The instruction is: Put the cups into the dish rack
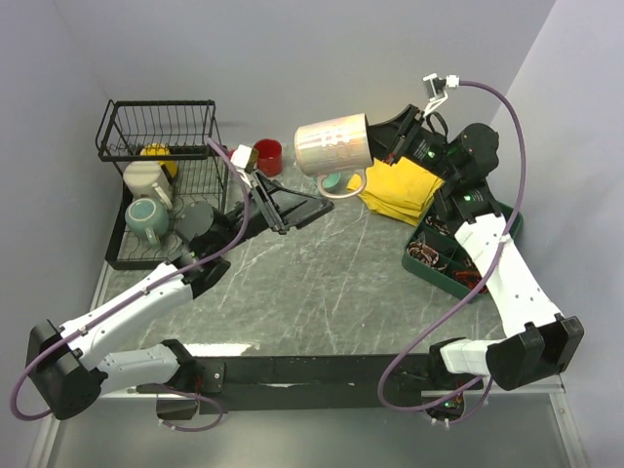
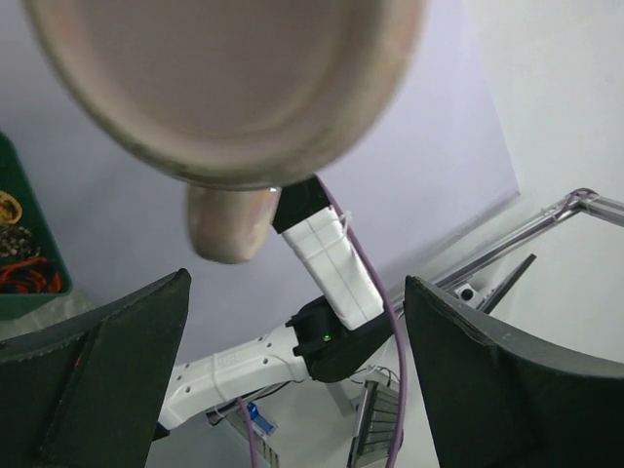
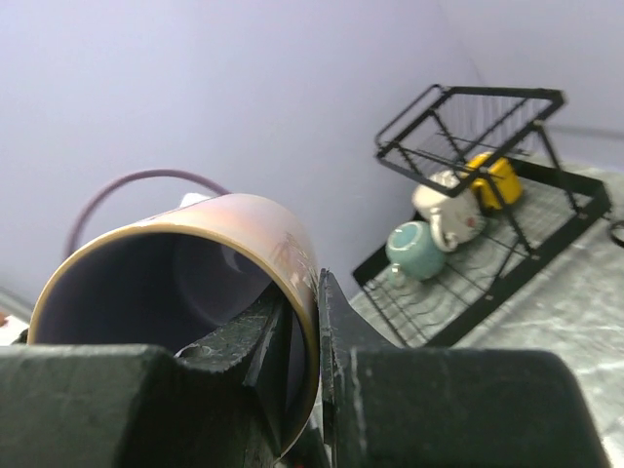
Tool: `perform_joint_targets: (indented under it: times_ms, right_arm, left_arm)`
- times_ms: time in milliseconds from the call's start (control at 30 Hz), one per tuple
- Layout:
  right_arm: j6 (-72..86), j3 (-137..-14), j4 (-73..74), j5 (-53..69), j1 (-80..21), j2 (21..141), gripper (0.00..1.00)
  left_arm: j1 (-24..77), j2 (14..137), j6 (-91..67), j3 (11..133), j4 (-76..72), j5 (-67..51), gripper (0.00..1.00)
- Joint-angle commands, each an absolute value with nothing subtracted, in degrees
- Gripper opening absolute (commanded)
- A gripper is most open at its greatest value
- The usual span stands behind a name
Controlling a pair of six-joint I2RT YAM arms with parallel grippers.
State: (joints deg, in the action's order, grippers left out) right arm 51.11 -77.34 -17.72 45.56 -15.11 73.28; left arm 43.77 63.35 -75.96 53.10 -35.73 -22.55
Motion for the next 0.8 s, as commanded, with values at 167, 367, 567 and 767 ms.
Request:
perform_joint_targets:
  times_ms: [167, 367, 567, 767]
  right_arm:
    - [62.0, -77.7, -30.8, 45.4, -15.7, 69.3, 0.00]
    - [61.3, -70.6, -33.9, 44.8, -17.0, 66.7, 0.00]
    - [61.3, -65.1, -39.6, 42.3, -17.4, 65.6, 0.00]
    - [57.9, -63.5, -42.2, 40.1, -17.8, 65.6, 0.00]
  left_arm:
    - [45.1, 64.5, -70.8, 55.9, -31.5, -20.0, 0.96]
    - [45.7, 67.2, -72.7, 57.1, -38.3, -20.3, 0.96]
    - [47.6, 67.9, -72.9, 57.6, -41.1, -16.8, 0.98]
    - [48.7, 69.1, -73.9, 57.1, -44.8, -14.1, 0.86]
